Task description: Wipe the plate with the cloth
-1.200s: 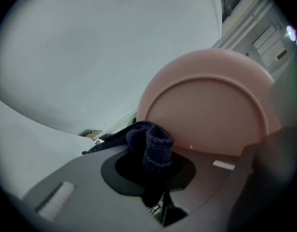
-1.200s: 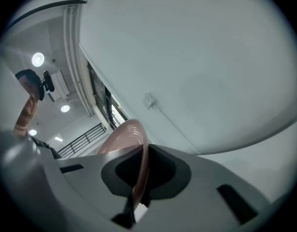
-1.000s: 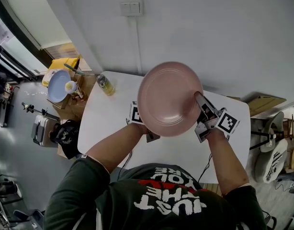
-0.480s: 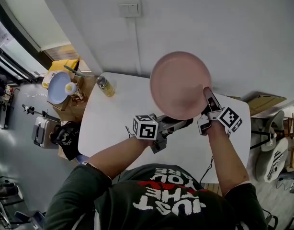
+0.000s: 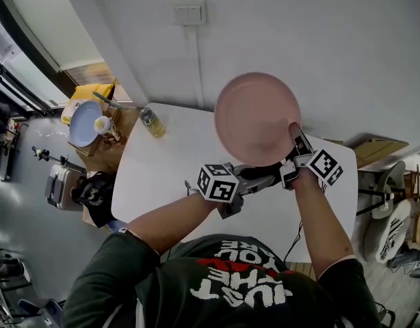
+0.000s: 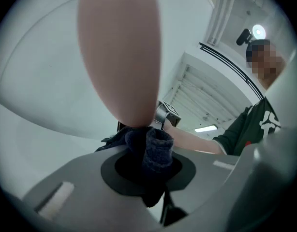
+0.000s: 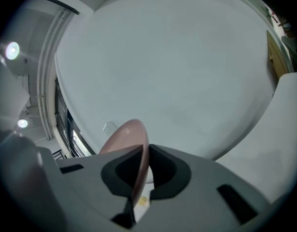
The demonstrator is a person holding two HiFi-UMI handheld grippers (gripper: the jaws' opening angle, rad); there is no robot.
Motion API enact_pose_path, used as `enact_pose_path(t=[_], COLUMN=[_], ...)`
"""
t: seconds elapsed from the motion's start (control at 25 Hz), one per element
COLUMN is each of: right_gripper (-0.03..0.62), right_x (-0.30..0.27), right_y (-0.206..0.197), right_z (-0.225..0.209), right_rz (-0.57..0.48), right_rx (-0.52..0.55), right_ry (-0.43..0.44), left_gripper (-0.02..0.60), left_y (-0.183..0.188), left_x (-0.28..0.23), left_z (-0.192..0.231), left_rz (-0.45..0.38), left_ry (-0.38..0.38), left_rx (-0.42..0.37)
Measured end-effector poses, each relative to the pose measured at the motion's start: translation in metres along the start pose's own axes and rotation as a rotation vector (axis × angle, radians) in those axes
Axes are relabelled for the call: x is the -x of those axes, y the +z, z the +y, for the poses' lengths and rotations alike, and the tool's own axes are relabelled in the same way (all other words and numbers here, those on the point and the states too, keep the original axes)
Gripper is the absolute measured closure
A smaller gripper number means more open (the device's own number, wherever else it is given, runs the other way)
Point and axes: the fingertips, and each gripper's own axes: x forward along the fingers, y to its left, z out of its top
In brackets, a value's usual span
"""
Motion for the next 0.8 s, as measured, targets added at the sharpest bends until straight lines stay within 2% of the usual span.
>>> enact_pose_path(t=[0.12,0.32,0.6,0.8], right_gripper=[0.580,0.580,0.580,0.580], right_x=[-0.001,-0.001,0.009,0.022], right_y=[-0.006,-0.009,0.003,0.009], right_z=[-0.002,-0.006,-0.020,-0.037], right_rz=[0.019,0.024,-0.001,-0.003], right_rx=[0.010,0.014,0.018,0.005], right_ry=[-0.010,-0.016,-0.041,-0.056], left_gripper=[0.534,0.534,0.534,0.534], left_y=[-0.003,-0.001,0.004,0.018], left_x=[-0.002,0.002,0.021,0.055], left_z=[0.002,0.003,0.003,0.015], left_rz=[0.044,0.049,0.017,-0.052], left_ry=[0.029,0.051,0.071,0.121], left_rx=[-0.066,-0.100,-0.091,-0.057])
